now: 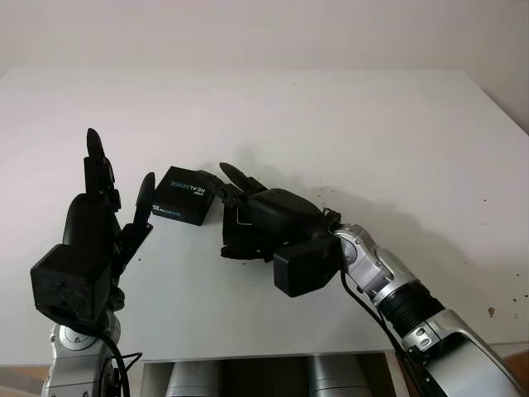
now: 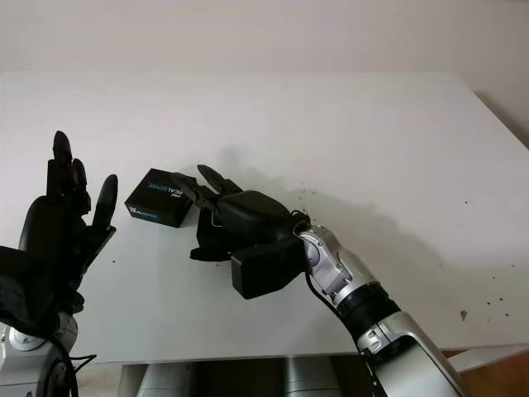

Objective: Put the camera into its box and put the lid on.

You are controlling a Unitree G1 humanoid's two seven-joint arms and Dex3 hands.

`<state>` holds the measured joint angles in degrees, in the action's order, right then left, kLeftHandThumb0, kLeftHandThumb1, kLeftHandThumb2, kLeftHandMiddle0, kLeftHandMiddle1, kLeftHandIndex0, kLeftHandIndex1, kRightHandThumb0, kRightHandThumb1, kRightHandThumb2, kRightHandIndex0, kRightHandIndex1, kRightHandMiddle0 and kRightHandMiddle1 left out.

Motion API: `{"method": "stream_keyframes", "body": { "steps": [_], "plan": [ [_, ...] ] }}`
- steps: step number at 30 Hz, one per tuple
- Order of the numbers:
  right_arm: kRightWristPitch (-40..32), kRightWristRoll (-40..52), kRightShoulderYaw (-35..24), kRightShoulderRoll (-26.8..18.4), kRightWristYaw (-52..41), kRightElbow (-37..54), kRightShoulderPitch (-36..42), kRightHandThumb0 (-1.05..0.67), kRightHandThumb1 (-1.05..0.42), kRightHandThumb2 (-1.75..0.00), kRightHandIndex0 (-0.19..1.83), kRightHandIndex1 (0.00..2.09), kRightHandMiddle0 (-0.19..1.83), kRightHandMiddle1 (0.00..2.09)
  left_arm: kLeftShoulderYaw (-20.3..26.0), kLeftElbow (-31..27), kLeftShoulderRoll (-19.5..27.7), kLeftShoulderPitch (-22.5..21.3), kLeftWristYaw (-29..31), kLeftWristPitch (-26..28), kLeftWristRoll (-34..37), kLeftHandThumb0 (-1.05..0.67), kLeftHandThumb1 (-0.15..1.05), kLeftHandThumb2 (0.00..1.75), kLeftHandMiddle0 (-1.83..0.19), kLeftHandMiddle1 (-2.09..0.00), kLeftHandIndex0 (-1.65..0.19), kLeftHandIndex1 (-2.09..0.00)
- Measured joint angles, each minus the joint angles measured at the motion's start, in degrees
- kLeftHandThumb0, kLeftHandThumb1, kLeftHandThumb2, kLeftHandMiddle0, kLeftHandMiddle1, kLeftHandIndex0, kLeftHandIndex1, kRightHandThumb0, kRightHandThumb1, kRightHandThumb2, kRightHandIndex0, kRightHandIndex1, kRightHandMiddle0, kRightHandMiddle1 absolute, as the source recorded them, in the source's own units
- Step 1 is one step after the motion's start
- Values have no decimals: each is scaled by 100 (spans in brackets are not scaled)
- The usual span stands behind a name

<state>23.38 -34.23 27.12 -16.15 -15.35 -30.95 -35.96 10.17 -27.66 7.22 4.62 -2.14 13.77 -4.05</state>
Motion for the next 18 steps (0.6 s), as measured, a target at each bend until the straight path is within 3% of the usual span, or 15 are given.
{"method": "stream_keyframes", "body": {
  "steps": [10,18],
  "plan": [
    [-374,34,1,91,-339,-68,-145,-90,-105,-60,-19,0,-19,0,-24,-34,-17,43,7,6,14,-58,105,49,19,-2,19,0],
    [-482,-135,194,189,-321,-661,-541,-91,-105,-61,-19,0,-19,1,-98,-64,-38,61,-3,10,-49,-58,105,50,19,-2,19,0]
  ]
}}
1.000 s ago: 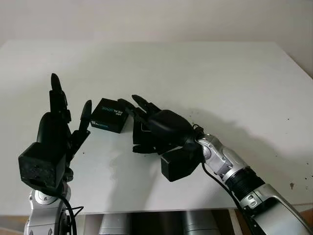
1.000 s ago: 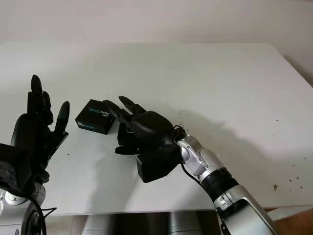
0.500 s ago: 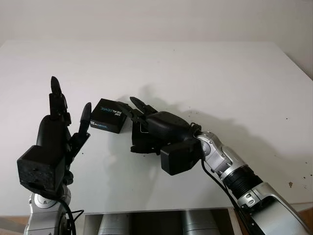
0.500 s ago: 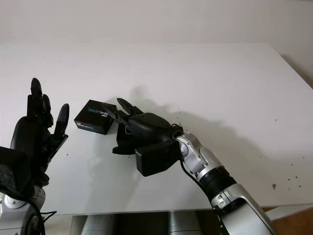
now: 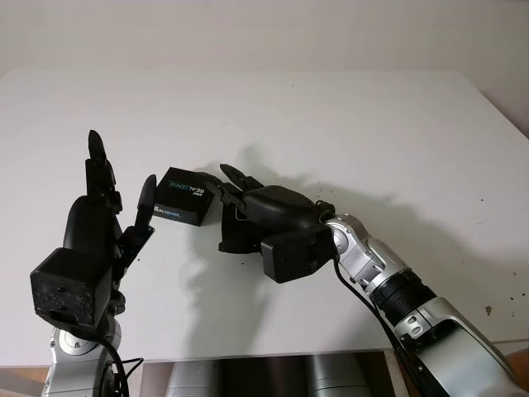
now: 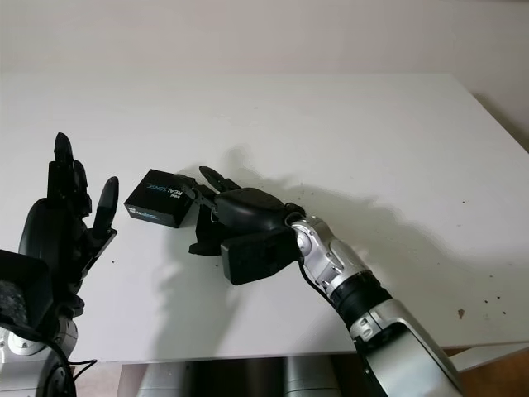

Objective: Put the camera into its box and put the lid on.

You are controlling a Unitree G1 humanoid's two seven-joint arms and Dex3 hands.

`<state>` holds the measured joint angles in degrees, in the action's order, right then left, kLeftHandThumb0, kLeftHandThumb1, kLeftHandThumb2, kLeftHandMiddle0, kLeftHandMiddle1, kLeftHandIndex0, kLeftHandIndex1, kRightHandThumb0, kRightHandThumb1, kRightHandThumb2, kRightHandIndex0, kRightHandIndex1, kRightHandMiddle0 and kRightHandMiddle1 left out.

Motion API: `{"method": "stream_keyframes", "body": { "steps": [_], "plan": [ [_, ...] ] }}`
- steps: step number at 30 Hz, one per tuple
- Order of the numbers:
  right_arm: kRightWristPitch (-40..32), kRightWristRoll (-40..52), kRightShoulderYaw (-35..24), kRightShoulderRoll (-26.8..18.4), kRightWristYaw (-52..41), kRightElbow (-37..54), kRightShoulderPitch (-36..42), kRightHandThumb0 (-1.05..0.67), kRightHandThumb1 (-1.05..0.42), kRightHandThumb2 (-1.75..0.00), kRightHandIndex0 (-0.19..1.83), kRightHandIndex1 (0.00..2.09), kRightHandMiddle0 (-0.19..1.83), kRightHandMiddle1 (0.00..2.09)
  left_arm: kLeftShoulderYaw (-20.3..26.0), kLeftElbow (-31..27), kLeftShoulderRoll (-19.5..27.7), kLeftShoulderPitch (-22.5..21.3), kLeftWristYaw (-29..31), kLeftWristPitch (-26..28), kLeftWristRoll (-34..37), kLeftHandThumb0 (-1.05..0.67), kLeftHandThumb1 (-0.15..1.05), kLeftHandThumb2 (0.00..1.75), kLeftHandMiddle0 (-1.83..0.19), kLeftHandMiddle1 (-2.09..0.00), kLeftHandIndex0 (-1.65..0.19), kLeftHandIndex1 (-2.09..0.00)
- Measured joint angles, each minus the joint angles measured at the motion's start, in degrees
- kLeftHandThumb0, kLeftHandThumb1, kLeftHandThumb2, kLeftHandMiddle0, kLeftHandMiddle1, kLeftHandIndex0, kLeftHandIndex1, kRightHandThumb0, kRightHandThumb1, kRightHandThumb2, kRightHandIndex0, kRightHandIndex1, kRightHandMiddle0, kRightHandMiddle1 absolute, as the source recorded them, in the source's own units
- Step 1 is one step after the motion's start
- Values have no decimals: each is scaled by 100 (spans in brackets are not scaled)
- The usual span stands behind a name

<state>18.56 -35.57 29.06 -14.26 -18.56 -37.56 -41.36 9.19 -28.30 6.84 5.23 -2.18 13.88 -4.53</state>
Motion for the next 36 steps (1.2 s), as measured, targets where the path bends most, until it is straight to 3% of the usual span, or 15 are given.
{"method": "stream_keyframes", "body": {
  "steps": [9,22,28,32,36],
  "plan": [
    [93,-41,127,11,-18,-479,-221,-92,-105,-61,-19,0,-19,0,-2,1,-3,3,-9,-4,24,-58,105,50,19,-1,19,0],
    [303,-128,196,-274,-186,-89,-137,-93,-105,-64,-19,0,-19,0,-6,56,-8,-5,-41,-82,25,-59,105,50,19,-2,19,0],
    [382,1060,-642,-323,-52,484,419,-92,-105,-65,-19,0,-19,0,-7,61,-9,-16,-86,-80,8,-58,105,50,19,-1,19,0],
    [102,1983,-1351,-329,-163,1070,558,-93,-105,-65,-19,0,-19,0,-7,71,-9,-23,-86,-103,22,-58,105,50,19,-2,19,0],
    [-261,2320,-1746,-402,-206,1602,599,-93,-105,-65,-19,0,-19,0,-10,87,-9,-32,-86,-109,35,-59,105,49,19,-3,19,0]
  ]
}}
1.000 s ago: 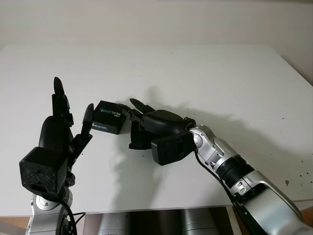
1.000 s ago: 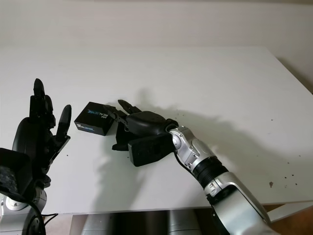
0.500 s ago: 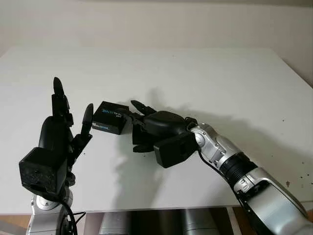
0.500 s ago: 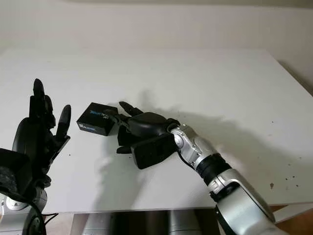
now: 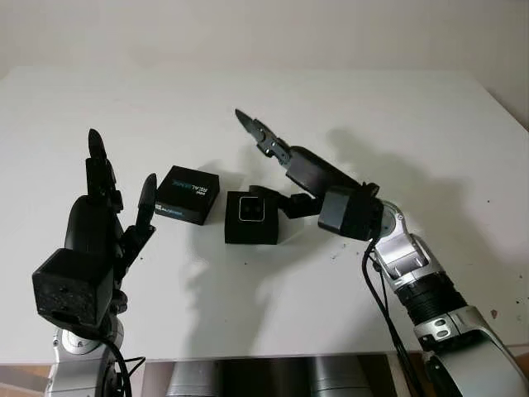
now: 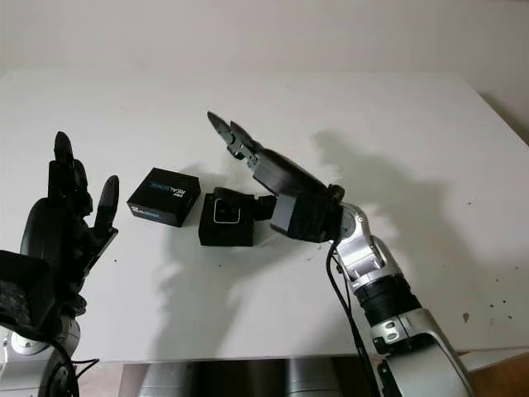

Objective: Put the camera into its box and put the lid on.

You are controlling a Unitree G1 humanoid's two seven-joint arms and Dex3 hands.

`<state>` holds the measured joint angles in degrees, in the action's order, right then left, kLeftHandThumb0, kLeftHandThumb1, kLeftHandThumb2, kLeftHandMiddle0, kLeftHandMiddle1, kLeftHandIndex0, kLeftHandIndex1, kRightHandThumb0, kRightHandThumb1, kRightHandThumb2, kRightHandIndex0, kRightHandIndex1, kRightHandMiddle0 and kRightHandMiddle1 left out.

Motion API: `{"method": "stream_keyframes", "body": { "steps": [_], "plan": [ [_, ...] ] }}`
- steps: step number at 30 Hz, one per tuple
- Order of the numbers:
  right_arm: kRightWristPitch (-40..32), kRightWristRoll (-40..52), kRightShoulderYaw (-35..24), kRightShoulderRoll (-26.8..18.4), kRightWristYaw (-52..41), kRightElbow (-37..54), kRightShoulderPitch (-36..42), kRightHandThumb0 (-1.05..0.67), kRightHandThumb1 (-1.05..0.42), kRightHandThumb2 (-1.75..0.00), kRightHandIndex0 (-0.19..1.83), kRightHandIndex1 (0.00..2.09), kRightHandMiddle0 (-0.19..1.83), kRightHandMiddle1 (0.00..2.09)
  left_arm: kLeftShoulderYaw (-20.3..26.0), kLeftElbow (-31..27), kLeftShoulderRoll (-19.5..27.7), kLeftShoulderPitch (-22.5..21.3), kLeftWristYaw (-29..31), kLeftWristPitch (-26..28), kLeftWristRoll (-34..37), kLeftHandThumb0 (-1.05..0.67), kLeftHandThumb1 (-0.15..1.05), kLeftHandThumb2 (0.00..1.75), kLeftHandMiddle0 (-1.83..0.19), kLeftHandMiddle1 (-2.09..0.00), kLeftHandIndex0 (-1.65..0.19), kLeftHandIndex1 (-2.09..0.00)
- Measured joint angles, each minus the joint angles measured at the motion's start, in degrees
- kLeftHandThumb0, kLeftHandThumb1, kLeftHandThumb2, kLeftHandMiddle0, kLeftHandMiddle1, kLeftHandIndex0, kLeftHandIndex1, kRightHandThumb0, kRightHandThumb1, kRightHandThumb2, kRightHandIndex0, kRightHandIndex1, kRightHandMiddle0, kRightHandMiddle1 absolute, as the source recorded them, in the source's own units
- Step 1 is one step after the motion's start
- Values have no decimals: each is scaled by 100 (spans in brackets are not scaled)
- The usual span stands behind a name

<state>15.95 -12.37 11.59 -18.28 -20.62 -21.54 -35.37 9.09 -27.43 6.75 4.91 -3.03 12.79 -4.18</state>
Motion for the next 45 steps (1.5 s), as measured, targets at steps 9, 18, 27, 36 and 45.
{"method": "stream_keyframes", "body": {
  "steps": [9,18,27,36,45],
  "plan": [
    [-487,453,-317,18,-106,112,179,-91,-105,-65,-19,0,-19,0,13,30,28,-6,8,-7,-32,-61,105,48,16,-5,18,-1],
    [-1405,1789,-1111,296,-274,353,327,-85,-105,-61,-19,0,-19,0,633,88,652,-449,339,69,223,-58,105,37,-9,-13,1,-10],
    [-1218,1805,-1171,432,-290,516,340,-59,-102,-13,-12,6,-10,7,659,148,885,-695,396,114,129,-59,105,37,-16,-12,-1,-11],
    [1824,-1275,-97,-853,614,-324,-483,-48,-87,-4,27,20,26,21,242,151,675,-432,299,11,-249,-55,105,39,-20,-10,-1,-10],
    [3376,-3461,828,-1420,1943,-1041,-1584,-50,-82,-5,33,18,32,22,-3,168,415,-230,47,-9,-629,-55,105,39,-5,-1,8,-4]
  ]
}}
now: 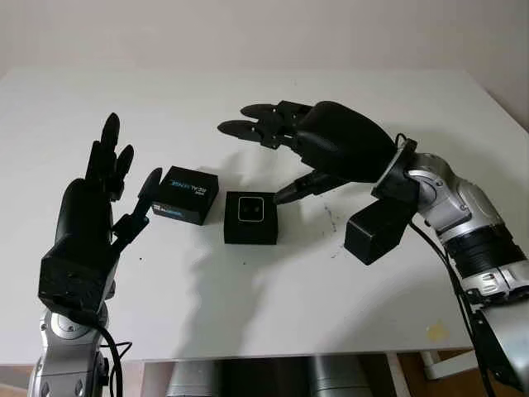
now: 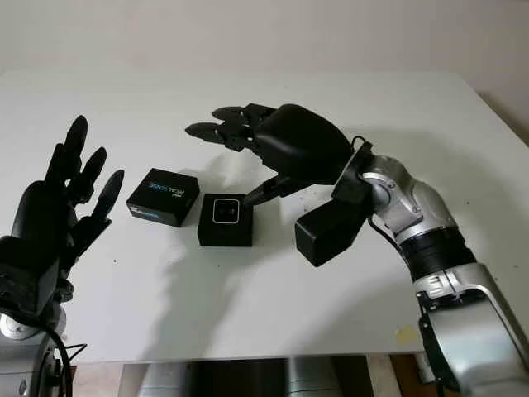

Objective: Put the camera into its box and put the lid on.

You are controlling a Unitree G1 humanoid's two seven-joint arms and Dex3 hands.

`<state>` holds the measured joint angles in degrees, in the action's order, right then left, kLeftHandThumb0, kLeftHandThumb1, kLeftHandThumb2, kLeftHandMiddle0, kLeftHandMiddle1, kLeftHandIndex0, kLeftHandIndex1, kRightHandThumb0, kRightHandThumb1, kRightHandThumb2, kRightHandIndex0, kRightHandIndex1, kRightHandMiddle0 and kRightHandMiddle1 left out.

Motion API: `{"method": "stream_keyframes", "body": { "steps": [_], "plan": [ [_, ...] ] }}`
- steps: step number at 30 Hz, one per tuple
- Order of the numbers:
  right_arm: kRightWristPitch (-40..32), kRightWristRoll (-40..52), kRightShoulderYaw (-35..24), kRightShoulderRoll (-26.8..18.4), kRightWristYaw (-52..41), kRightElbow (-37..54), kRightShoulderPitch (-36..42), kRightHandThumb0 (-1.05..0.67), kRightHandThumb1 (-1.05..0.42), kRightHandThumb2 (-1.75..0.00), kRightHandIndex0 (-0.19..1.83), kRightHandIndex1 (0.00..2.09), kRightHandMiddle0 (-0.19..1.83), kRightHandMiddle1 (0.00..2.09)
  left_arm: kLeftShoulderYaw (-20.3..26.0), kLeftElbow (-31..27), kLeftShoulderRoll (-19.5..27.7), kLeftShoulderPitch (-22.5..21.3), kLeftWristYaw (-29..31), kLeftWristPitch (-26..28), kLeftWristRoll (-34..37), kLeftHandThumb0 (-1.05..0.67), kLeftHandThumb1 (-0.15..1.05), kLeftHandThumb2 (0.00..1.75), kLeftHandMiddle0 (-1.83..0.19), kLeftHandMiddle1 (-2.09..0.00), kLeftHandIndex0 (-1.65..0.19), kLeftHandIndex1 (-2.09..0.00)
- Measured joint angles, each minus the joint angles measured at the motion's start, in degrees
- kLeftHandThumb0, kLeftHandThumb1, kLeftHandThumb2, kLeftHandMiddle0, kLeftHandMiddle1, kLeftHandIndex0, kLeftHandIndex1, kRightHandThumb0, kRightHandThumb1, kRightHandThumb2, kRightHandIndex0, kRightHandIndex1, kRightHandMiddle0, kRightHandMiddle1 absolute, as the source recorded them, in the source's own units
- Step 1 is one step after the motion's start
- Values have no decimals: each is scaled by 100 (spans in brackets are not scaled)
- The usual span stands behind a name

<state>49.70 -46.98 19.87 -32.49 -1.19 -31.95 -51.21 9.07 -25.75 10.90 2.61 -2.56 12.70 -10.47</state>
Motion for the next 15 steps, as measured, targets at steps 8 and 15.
{"method": "stream_keyframes", "body": {
  "steps": [8,15],
  "plan": [
    [194,-1708,885,-148,1661,-397,-739,-27,-88,-6,41,14,39,21,-34,0,-235,31,-105,-1,-20,-58,105,39,-3,-4,7,-5],
    [35,-2578,1690,-71,3059,-1115,-1282,-34,-89,-6,48,14,50,23,-85,6,-415,38,-276,-8,-57,-60,105,36,-8,-7,1,-8]
  ]
}}
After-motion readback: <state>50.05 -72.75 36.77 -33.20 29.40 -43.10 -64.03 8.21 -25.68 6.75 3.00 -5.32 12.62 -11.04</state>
